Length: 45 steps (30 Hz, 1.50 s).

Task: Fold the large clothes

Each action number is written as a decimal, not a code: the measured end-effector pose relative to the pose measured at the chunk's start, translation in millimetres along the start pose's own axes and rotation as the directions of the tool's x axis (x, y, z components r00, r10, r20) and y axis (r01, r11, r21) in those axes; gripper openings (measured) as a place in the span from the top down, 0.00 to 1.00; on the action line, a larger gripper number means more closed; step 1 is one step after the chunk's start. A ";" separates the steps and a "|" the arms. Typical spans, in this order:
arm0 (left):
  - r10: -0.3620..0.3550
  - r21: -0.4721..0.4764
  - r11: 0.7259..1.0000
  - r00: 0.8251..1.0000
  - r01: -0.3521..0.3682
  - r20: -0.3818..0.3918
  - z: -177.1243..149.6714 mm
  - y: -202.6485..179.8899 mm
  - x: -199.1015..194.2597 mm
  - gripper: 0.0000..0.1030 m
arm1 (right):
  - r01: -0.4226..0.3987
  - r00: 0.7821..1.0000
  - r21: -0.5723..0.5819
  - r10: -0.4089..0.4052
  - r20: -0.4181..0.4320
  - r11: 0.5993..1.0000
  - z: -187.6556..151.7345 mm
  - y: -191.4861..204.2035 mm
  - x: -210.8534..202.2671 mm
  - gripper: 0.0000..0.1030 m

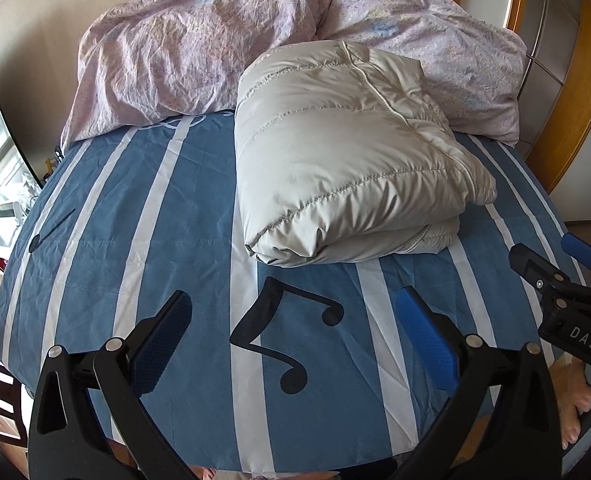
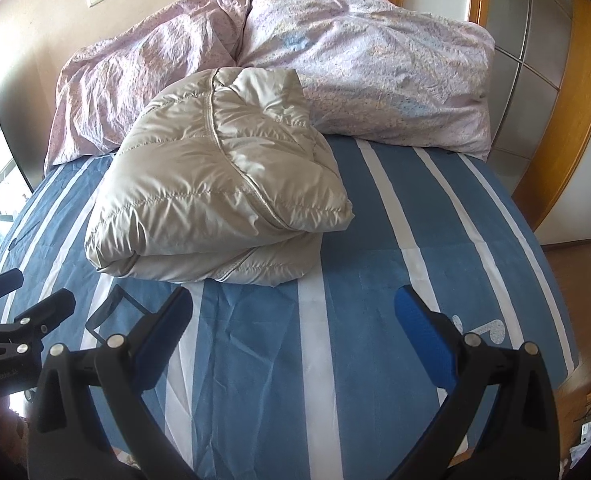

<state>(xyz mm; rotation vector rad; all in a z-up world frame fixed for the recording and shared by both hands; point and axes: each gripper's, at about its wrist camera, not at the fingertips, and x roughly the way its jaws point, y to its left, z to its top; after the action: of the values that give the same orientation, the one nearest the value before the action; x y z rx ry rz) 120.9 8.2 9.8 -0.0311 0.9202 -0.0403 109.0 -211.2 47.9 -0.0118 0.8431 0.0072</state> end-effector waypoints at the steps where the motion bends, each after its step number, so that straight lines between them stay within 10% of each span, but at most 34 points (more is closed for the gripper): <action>1: 0.001 0.000 1.000 1.000 -0.001 -0.001 0.0 -0.1 0.1 0.01 | 0.000 1.000 -0.001 0.000 -0.001 1.000 0.0 0.1 0.0 0.02; 45: 0.001 -0.005 1.000 1.000 -0.001 -0.010 -4.9 -0.9 0.9 0.01 | 0.002 1.000 -0.013 -0.002 -0.031 1.000 -5.5 0.8 5.6 0.02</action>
<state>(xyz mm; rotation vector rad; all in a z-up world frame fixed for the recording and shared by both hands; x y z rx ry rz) 117.5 7.2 6.2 -0.0348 0.9306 -0.0370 108.6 -210.5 40.0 -0.0245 0.8744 0.0107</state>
